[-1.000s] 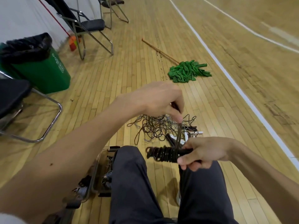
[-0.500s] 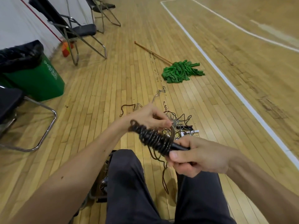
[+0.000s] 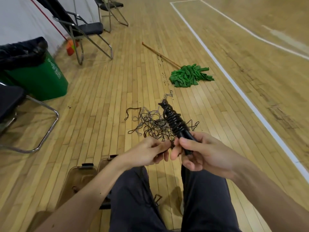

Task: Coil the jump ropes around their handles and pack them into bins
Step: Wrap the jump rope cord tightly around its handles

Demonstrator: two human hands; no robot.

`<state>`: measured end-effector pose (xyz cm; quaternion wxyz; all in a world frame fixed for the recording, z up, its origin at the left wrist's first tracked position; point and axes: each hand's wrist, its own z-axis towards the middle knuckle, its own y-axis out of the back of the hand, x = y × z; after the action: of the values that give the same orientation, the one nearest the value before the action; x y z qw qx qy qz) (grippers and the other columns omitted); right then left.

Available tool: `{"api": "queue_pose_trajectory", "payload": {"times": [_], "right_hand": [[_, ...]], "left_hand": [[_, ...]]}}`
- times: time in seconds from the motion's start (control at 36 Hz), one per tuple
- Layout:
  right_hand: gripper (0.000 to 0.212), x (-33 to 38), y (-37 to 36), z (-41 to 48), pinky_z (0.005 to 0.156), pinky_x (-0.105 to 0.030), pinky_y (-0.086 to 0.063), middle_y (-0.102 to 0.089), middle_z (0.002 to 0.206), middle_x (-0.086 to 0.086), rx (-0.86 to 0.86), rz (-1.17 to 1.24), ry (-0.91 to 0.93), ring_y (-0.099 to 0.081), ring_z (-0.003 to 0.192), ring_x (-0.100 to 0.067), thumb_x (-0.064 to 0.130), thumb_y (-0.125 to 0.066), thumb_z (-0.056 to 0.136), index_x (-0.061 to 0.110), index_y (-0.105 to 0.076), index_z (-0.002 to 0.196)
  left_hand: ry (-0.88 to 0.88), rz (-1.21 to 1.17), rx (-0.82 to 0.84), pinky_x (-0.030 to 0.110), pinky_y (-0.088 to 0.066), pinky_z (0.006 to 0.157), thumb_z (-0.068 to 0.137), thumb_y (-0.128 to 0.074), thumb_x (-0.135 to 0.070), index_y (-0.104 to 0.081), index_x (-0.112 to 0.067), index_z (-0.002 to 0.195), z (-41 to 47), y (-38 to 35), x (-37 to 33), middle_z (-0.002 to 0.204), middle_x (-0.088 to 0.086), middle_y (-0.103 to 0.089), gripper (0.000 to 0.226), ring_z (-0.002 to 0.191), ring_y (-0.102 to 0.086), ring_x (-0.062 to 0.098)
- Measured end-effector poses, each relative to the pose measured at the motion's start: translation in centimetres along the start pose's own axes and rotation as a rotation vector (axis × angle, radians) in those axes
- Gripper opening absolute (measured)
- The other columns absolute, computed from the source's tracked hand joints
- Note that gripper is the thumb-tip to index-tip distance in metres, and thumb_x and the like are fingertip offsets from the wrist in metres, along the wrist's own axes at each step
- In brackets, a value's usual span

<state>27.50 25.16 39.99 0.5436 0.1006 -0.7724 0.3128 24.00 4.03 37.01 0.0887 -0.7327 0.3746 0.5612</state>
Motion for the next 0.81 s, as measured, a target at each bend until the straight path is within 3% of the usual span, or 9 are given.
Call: {"api": "queue_pose_trajectory", "payload": {"times": [0.11, 0.28, 0.36, 0.53, 0.69, 0.81], "right_hand": [[0.026, -0.5, 0.5, 0.3, 0.044, -0.021, -0.038, -0.069, 0.079, -0.014, -0.077, -0.174, -0.097, -0.056, 0.051, -0.017, 0.030, -0.061, 0.094, 0.006, -0.056, 0.099], [0.023, -2.4, 0.7, 0.5, 0.045, -0.022, -0.041, -0.061, 0.067, -0.006, -0.217, -0.371, -0.112, -0.053, 0.051, -0.018, 0.023, -0.062, 0.098, 0.002, -0.057, 0.091], [0.020, -2.8, 0.3, 1.2, 0.045, -0.023, -0.041, -0.059, 0.065, -0.005, -0.317, -0.351, -0.065, -0.053, 0.049, -0.018, 0.019, -0.059, 0.101, 0.003, -0.055, 0.091], [0.025, -2.0, 0.8, 1.5, 0.046, -0.024, -0.042, -0.058, 0.061, -0.004, -0.376, -0.328, -0.058, -0.053, 0.049, -0.018, 0.021, -0.057, 0.102, 0.005, -0.054, 0.084], [0.021, -2.7, 1.6, 1.2, 0.047, -0.026, -0.045, -0.061, 0.064, -0.005, -0.284, -0.479, -0.236, -0.055, 0.050, -0.018, 0.022, -0.059, 0.102, 0.003, -0.055, 0.093], [0.025, -3.4, 1.3, 1.6, 0.046, -0.026, -0.042, -0.058, 0.060, -0.001, -0.292, -0.585, -0.247, -0.053, 0.048, -0.016, 0.023, -0.057, 0.103, 0.006, -0.054, 0.085]], "left_hand": [[0.024, -0.031, 0.006, 0.020, -0.029, 0.044, 0.095, -0.051, -0.050, -0.066, -0.012, 0.078, -0.8, 0.5, 0.7, 0.055, -0.001, -0.046, 0.045, 0.045, -0.036, 0.010], [-0.012, 0.047, 0.034, 0.020, -0.034, 0.043, 0.097, -0.065, -0.031, -0.069, -0.016, 0.081, -2.0, 1.3, -0.2, 0.059, 0.002, -0.047, 0.022, 0.049, -0.040, 0.014], [0.002, 0.154, 0.039, 0.020, -0.038, 0.045, 0.098, -0.063, -0.032, -0.066, -0.022, 0.085, -2.0, 0.6, -0.9, 0.065, -0.002, -0.055, 0.017, 0.046, -0.046, 0.006], [-0.008, 0.314, 0.038, 0.017, -0.041, 0.048, 0.101, -0.057, -0.035, -0.064, -0.012, 0.092, -2.0, -0.6, -1.9, 0.070, -0.003, -0.061, 0.026, 0.045, -0.050, -0.001], [-0.024, 0.706, 0.024, 0.026, -0.041, 0.057, 0.098, -0.061, -0.037, -0.060, -0.032, 0.077, -2.4, 0.6, -3.2, 0.068, -0.008, -0.063, 0.022, 0.062, -0.058, 0.009], [-0.025, 0.986, -0.022, 0.024, -0.036, 0.054, 0.100, -0.058, -0.032, -0.066, -0.024, 0.090, -2.2, 0.5, -4.4, 0.074, -0.005, -0.062, 0.016, 0.066, -0.057, 0.013]]}}
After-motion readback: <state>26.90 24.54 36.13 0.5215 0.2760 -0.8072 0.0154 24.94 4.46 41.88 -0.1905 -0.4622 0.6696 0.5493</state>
